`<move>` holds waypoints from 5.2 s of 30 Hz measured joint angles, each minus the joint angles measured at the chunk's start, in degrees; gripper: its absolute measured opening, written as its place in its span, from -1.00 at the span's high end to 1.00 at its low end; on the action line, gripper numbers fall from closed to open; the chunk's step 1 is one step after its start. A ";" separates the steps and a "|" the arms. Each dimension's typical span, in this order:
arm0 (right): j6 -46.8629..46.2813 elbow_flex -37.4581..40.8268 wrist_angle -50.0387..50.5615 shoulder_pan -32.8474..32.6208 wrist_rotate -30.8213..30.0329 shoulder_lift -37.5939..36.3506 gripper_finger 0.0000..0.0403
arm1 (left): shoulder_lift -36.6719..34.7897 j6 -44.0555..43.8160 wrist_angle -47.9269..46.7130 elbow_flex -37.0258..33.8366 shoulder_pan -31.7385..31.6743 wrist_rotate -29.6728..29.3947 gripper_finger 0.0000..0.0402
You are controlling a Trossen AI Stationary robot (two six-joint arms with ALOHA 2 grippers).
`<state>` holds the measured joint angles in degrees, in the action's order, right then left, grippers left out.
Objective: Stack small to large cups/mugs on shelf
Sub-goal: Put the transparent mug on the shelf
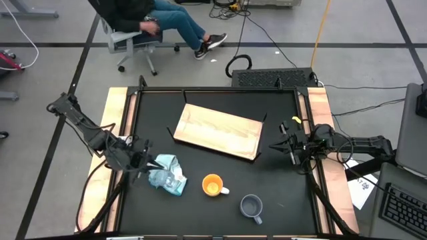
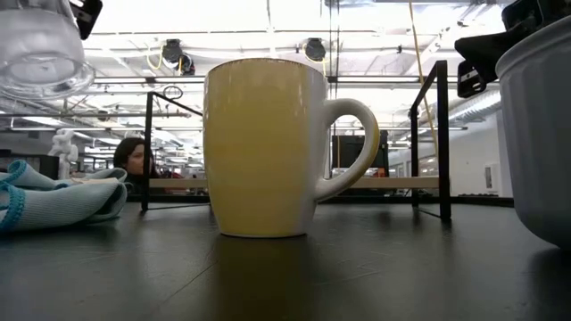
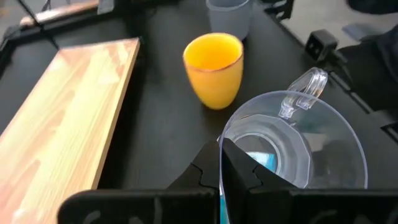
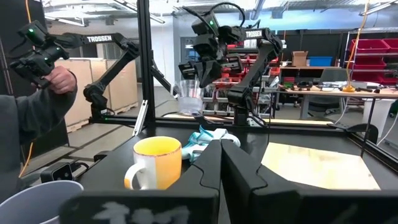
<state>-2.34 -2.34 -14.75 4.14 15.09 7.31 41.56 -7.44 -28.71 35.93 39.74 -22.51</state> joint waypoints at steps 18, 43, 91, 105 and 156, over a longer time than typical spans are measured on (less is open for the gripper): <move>0.00 -0.01 0.02 -0.01 0.00 0.00 1.00 | -13.05 3.74 8.64 -11.64 0.75 -1.57 1.00; -0.79 0.00 0.03 -0.02 0.01 0.00 1.00 | -13.55 7.57 18.83 -16.34 -1.91 -7.36 1.00; 0.07 -0.01 -0.83 -0.02 0.00 0.00 1.00 | 19.49 21.59 24.35 14.04 -61.01 41.95 1.00; 0.05 -0.01 -0.17 -0.02 -0.02 0.01 1.00 | 31.03 35.51 -3.04 30.66 -68.00 49.66 1.00; 0.03 0.01 0.44 0.00 -0.02 0.02 1.00 | 47.13 44.43 -17.75 35.97 -67.25 44.95 1.00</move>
<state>-2.31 -2.33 -14.31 4.14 15.07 7.33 88.68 36.99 -46.46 71.90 -27.51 22.44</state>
